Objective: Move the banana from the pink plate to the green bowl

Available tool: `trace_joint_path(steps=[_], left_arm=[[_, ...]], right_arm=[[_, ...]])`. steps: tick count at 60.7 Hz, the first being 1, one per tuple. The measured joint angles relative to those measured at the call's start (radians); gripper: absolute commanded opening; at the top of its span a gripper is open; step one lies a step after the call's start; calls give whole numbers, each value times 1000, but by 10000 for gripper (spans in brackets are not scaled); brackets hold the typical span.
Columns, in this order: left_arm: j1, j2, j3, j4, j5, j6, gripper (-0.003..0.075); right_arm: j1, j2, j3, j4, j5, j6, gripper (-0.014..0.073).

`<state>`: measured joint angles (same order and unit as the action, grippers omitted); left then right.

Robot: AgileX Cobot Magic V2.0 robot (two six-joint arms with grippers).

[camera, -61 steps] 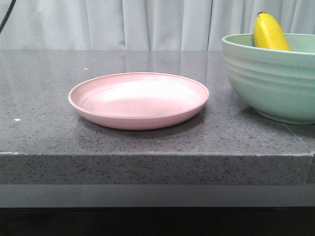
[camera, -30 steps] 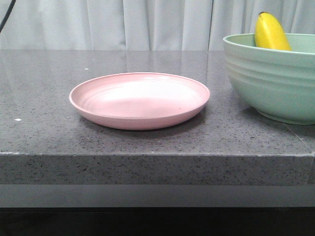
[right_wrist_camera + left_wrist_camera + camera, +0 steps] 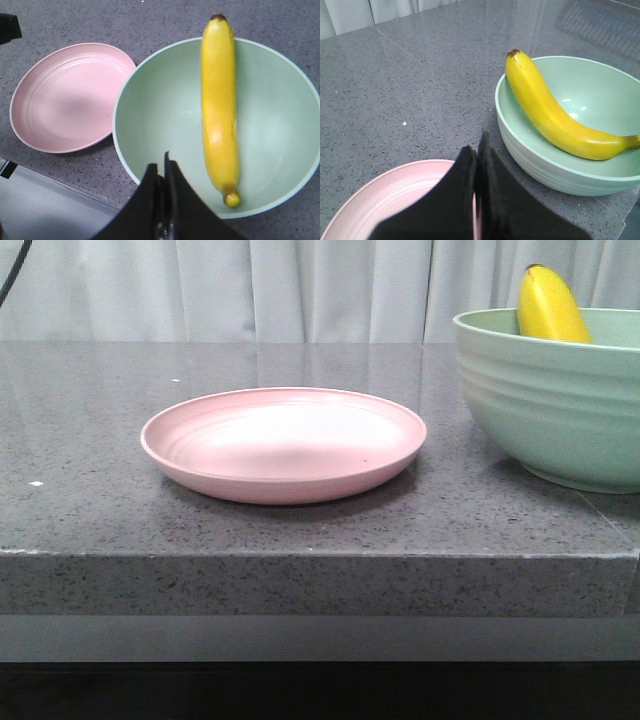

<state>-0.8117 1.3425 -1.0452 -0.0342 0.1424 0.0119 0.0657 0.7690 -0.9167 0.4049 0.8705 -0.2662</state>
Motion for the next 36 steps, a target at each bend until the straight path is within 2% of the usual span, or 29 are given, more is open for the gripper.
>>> trace_joint_path(steps=[27,36], left_arm=[[0,0,0,0,0,0,-20],[0,0,0,96,8,0,-20]], right_arm=[[0,0,0,0,0,0,-71],[0,0,0,0,0,0,-71]])
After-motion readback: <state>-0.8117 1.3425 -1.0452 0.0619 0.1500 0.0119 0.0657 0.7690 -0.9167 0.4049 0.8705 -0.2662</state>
